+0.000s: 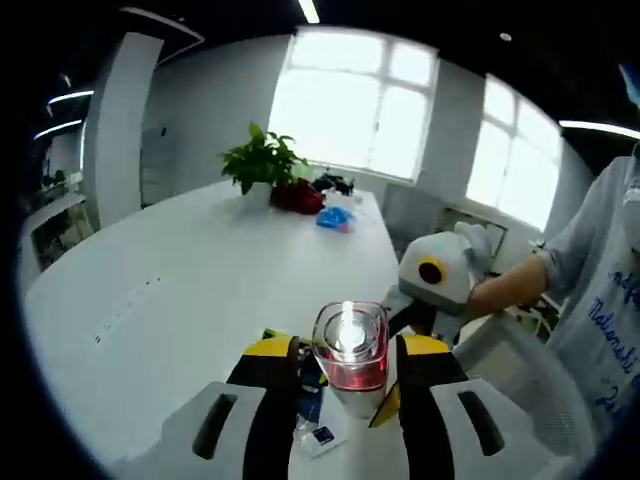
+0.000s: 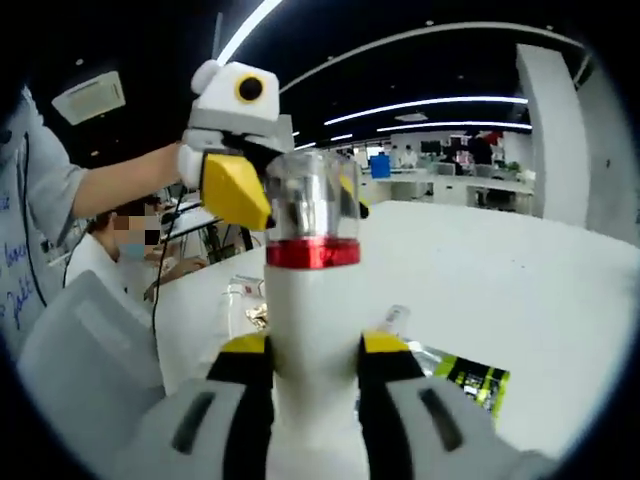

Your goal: Arrange the skincare products in the storage area until every visible bottle or jar stands upright without overlapping.

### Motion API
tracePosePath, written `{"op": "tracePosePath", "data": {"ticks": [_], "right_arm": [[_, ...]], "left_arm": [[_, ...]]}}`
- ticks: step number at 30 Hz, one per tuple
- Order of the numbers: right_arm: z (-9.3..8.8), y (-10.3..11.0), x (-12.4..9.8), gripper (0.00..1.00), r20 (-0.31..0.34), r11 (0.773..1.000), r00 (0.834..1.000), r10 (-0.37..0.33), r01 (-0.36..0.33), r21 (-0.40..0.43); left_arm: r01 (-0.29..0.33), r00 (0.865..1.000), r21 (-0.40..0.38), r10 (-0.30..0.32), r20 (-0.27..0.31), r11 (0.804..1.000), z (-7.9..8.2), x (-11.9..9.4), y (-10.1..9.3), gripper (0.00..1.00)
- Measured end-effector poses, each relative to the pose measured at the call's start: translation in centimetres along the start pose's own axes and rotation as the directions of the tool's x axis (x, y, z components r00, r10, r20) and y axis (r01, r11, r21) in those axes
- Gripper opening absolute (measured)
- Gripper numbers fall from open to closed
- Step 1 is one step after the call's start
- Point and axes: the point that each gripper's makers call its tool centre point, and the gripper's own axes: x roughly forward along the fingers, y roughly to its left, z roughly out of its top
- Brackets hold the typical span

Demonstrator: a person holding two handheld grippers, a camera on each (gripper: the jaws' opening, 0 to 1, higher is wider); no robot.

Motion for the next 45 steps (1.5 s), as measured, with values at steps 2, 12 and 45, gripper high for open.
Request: {"op": "tracePosePath", "data": {"ticks": [2, 12, 45], "right_arm": [[-0.1, 0.0, -0.1, 0.31, 0.005, 1.0, 1.0, -0.001, 0.001, 0.012], [-0.9, -0.1, -0.8, 0.31, 0.004, 0.999, 1.0, 0.003, -0.004, 0.052], [-6.4, -1.4, -1.4, 0.31, -0.184, 0.999, 0.983, -0.005, -0.004, -0.046]], "left_arm": [[0.008, 1.0, -0.01, -0.008, 0.014, 1.0, 0.1, 0.4, -0.4, 0.29], [0.003, 0.999, -0.023, -0.002, 0.048, 1.0, -0.3, 2.0, -1.6, 0.25], [-0.037, 0.995, 0.14, 0.049, -0.085, 0.99, -4.0, 5.5, -4.6, 0.23]]}}
